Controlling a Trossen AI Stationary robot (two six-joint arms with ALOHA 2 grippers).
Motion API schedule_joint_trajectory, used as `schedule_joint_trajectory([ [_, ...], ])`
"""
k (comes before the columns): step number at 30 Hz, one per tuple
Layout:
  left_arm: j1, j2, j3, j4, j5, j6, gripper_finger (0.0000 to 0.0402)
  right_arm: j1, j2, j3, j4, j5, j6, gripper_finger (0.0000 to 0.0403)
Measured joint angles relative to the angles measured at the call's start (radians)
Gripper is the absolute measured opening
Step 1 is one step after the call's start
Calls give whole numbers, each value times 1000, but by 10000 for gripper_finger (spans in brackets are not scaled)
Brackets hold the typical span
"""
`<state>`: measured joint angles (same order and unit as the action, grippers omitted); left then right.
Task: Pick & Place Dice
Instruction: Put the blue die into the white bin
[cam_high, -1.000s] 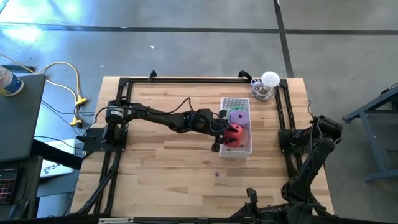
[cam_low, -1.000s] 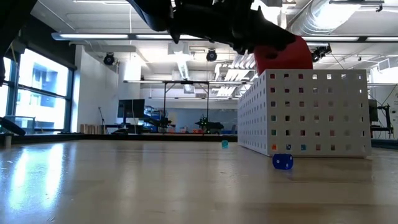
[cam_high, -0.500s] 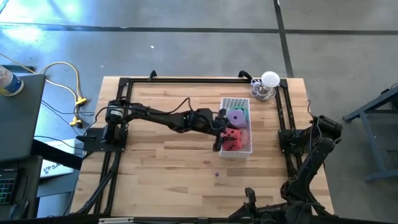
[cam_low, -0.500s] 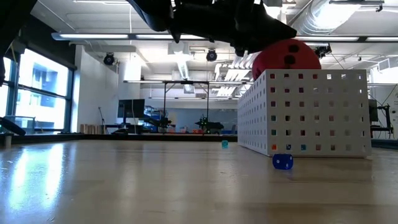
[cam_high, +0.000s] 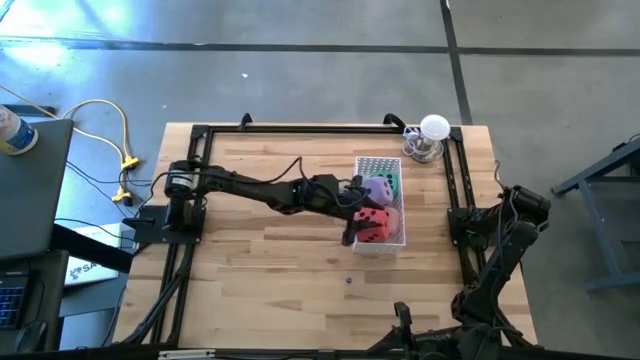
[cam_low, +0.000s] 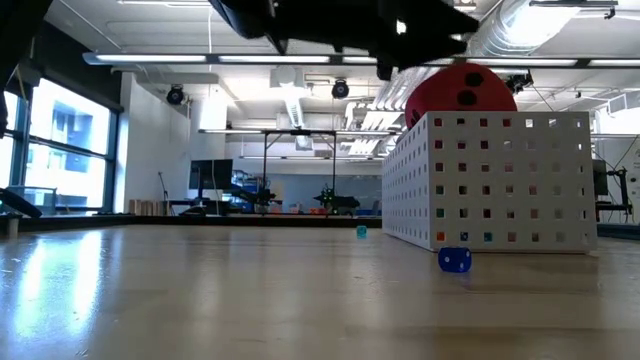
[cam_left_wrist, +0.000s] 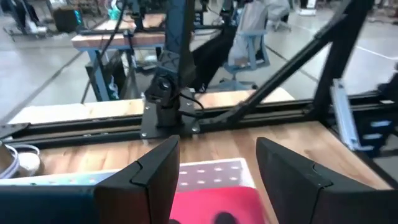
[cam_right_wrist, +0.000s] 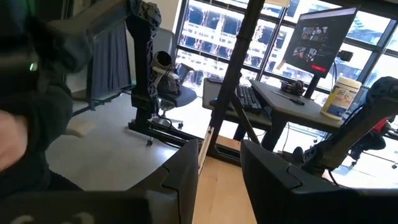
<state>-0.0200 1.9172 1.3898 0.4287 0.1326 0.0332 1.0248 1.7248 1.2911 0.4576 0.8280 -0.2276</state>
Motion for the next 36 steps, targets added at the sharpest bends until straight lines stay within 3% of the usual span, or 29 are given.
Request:
schedule_joint_trajectory([
  [9, -25, -324, 0, -518, 45, 134, 203, 1, 0, 0, -57, -149, 79, 112],
  [16, -38, -520, 1, -962, 48, 16, 203, -21, 26, 0, -102, -365, 215, 112],
  [20, -47, -536, -3, -1194, 52, -99, 203, -47, 81, 0, -105, -384, 216, 112],
  [26, -150, -536, -105, -1229, 48, -257, 203, -92, 127, 0, -158, -324, 284, 112],
  [32, -293, -536, -193, -1225, -144, -344, 203, -95, 127, 0, -338, -226, 607, 112],
  [36, -370, -536, -261, -1158, -173, -352, 203, -89, 134, 0, -540, -169, 938, 112],
])
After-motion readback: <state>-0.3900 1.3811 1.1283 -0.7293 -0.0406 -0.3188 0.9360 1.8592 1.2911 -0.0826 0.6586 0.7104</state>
